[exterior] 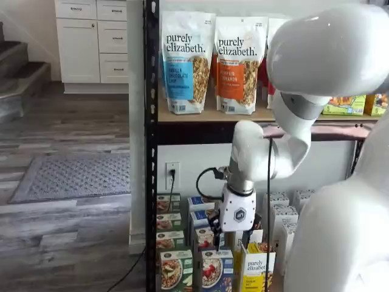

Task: Pick up the blue and white box that is on the bottom shelf, the second box from the left

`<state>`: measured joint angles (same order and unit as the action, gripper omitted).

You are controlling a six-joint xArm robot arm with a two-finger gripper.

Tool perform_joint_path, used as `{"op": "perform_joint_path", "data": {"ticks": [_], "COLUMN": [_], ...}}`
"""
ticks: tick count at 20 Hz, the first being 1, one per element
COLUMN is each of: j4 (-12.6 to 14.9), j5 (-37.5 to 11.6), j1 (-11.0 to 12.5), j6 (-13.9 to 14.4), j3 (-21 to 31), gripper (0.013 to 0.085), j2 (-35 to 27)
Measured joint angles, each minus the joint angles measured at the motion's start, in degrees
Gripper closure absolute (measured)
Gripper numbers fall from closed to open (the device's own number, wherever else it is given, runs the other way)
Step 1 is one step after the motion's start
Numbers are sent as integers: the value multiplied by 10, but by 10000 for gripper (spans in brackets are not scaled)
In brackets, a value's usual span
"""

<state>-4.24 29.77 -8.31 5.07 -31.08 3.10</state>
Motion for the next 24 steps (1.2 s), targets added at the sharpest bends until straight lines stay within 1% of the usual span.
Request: {"op": "perform_joint_path", "data": {"ticks": [5, 10, 13, 18, 21, 24], "j4": [-11, -32, -32, -39, -45, -45], "j5": [-48, -84, -94, -110, -121, -125], "j1": [-4, 4, 11, 18, 20, 23], "j6": [-8, -38, -45, -59, -68, -71], "j3": [8, -2, -17, -47, -73, -96], "gripper": [130, 130, 130, 130, 130, 130], "j2": [-30, -67, -90, -135, -170, -200]}}
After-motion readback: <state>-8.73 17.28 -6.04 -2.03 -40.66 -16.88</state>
